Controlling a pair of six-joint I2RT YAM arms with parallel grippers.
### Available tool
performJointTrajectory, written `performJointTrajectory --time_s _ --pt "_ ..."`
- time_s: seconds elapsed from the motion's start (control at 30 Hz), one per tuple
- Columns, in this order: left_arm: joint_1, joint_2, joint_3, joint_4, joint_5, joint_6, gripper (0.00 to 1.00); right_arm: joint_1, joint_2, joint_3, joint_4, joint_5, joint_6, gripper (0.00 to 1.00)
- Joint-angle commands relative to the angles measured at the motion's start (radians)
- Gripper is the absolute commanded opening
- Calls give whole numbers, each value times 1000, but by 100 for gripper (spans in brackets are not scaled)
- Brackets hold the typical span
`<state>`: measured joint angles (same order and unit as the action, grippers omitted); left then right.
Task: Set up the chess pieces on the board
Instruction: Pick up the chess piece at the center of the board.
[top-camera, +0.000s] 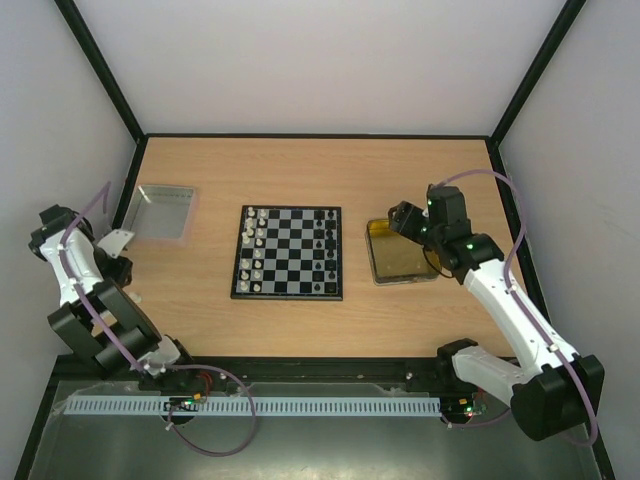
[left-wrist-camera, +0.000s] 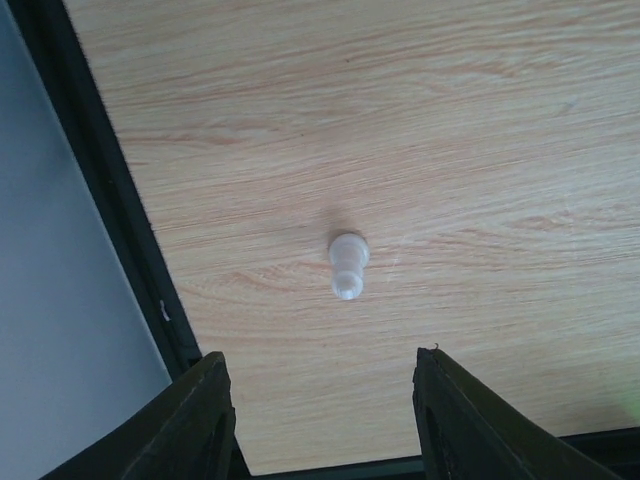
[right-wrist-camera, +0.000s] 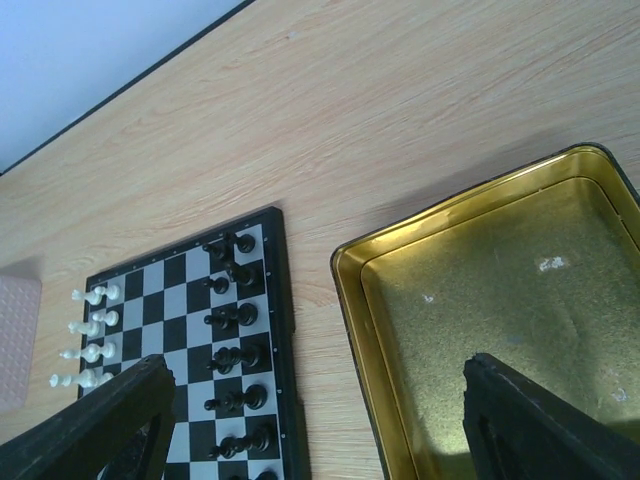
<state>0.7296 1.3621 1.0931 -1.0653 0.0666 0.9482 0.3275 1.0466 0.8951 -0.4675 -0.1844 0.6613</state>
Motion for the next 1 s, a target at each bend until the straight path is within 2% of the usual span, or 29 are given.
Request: performJointTrajectory --time_s 0.0,0.13,0.3,0.97 --pt "-2 34 -59 45 -20 25 51 1 -37 19 -60 15 -12 77" --pt "-21 42 -123 107 -46 23 39 1 -56 16 -69 16 -8 77" --pt "-50 57 -176 164 -66 8 33 1 -66 20 -79 18 -6 77" --pt "-70 116 -236 260 -104 -1 29 1 -74 4 -92 20 -18 77"
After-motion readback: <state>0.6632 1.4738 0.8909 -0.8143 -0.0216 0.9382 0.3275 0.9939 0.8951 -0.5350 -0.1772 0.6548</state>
